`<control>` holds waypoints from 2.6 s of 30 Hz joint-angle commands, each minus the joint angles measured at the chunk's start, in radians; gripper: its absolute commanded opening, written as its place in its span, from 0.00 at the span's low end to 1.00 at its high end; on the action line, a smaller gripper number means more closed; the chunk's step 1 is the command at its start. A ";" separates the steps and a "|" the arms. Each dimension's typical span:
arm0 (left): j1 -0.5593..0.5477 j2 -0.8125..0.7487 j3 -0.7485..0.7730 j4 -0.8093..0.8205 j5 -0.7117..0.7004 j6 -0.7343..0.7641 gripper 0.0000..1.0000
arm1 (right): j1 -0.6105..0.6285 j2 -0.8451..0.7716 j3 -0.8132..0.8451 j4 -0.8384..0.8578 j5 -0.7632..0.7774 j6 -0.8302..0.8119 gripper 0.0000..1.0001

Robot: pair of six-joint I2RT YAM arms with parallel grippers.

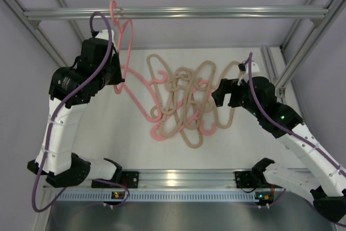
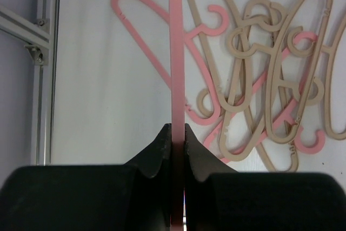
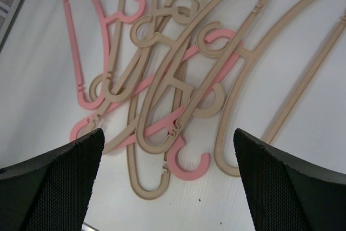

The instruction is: Organize the hangers

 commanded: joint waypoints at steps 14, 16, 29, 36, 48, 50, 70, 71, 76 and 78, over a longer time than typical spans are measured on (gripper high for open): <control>0.131 0.024 -0.042 0.019 0.093 0.063 0.00 | -0.013 -0.051 -0.059 0.122 -0.058 0.003 0.99; 0.137 0.026 -0.051 0.037 0.096 0.063 0.00 | -0.015 -0.053 -0.062 0.125 -0.061 0.003 0.99; 0.268 0.007 -0.125 0.125 0.113 0.111 0.00 | -0.017 -0.048 -0.118 0.182 -0.104 0.009 0.99; 0.280 -0.007 -0.128 0.162 0.085 0.134 0.00 | -0.015 -0.036 -0.124 0.199 -0.137 0.017 0.99; 0.369 0.021 -0.117 0.134 0.196 0.169 0.00 | -0.015 -0.048 -0.136 0.206 -0.154 0.020 0.99; 0.369 0.016 -0.135 0.133 0.159 0.168 0.00 | -0.015 -0.056 -0.145 0.212 -0.154 0.020 0.99; 0.369 -0.151 -0.030 0.192 0.102 0.027 0.98 | -0.015 -0.015 -0.173 0.257 -0.219 -0.029 0.99; 0.369 -0.169 -0.031 0.206 0.143 0.022 0.98 | -0.015 -0.011 -0.174 0.263 -0.223 -0.040 0.99; 0.369 -0.155 -0.031 0.231 0.350 -0.033 0.98 | -0.013 0.050 -0.167 0.291 -0.258 -0.084 0.99; 0.368 -0.132 -0.077 0.246 0.485 -0.072 0.98 | -0.012 0.089 -0.165 0.306 -0.272 -0.095 0.99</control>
